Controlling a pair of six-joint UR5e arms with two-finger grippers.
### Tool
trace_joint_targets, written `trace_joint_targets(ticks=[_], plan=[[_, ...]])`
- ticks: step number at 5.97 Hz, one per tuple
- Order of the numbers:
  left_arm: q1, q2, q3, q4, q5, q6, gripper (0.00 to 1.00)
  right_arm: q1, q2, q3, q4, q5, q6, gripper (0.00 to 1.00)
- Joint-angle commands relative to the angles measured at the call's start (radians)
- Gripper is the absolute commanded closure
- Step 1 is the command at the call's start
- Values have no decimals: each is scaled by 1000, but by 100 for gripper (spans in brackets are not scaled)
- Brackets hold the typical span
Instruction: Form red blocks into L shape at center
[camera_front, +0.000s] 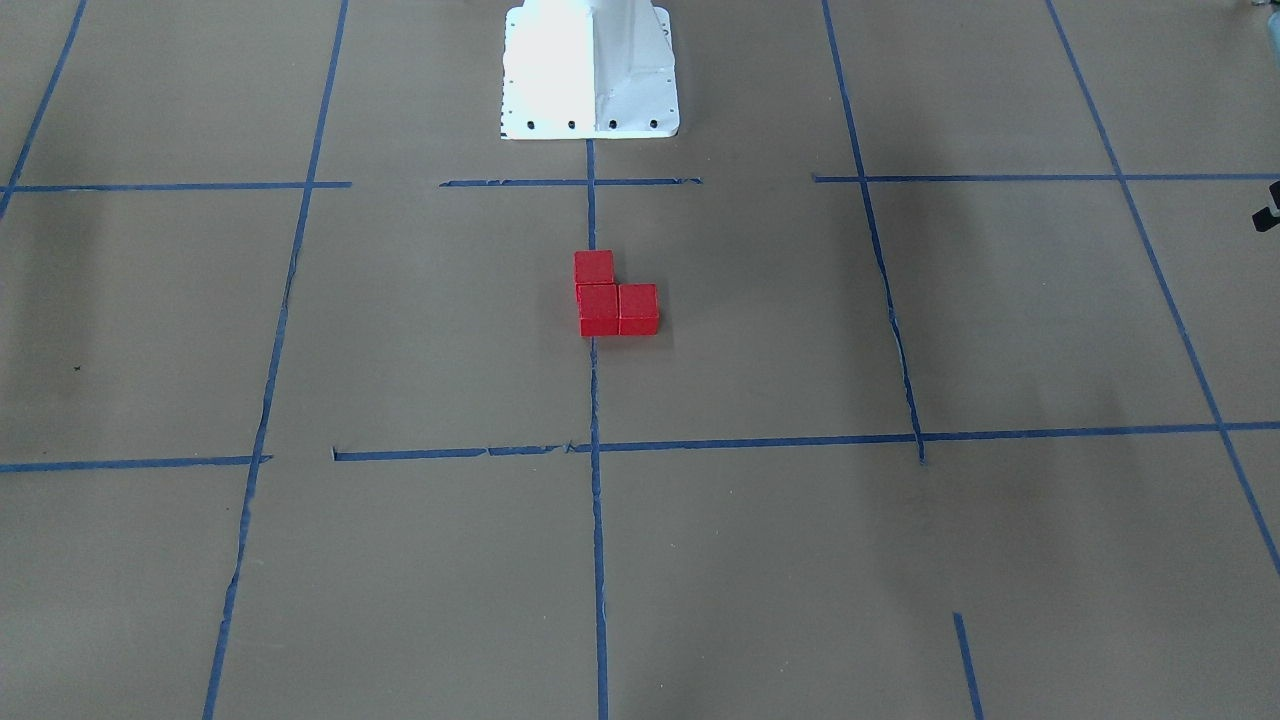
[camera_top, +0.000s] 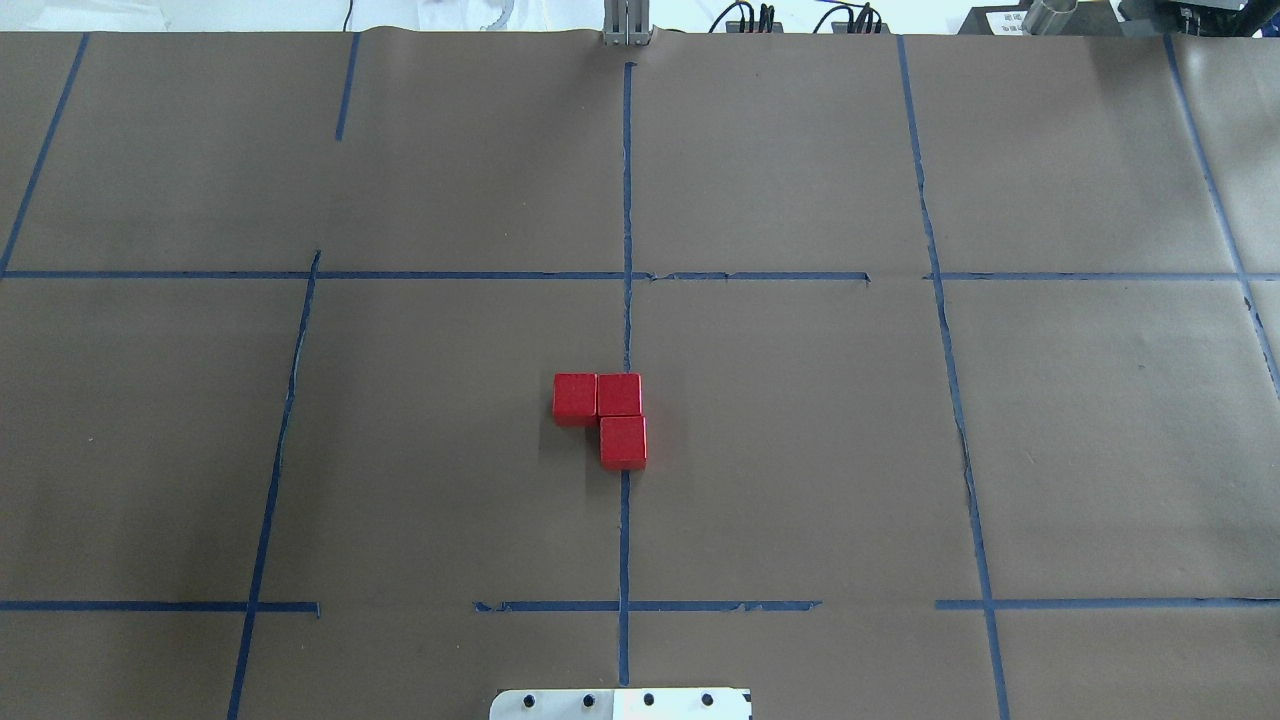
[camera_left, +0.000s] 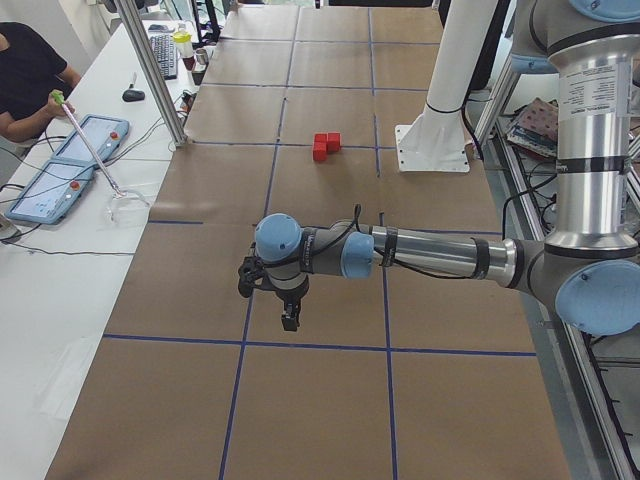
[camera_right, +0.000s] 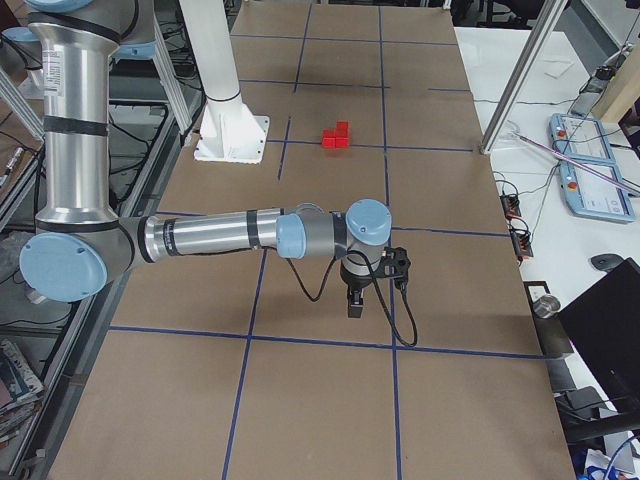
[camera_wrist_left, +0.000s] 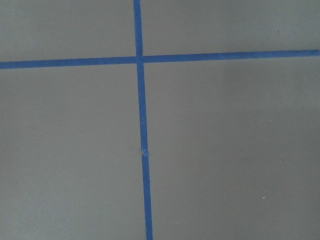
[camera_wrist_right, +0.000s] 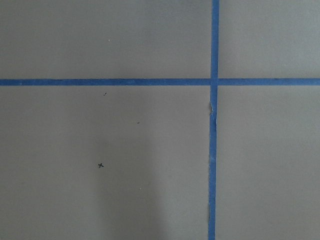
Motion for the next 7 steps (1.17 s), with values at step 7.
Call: trace_joint_targets(ticks=[7], plan=[[-15,29,-3,-24,20,3,0,1,-28,-13,1,-22,-17,0]])
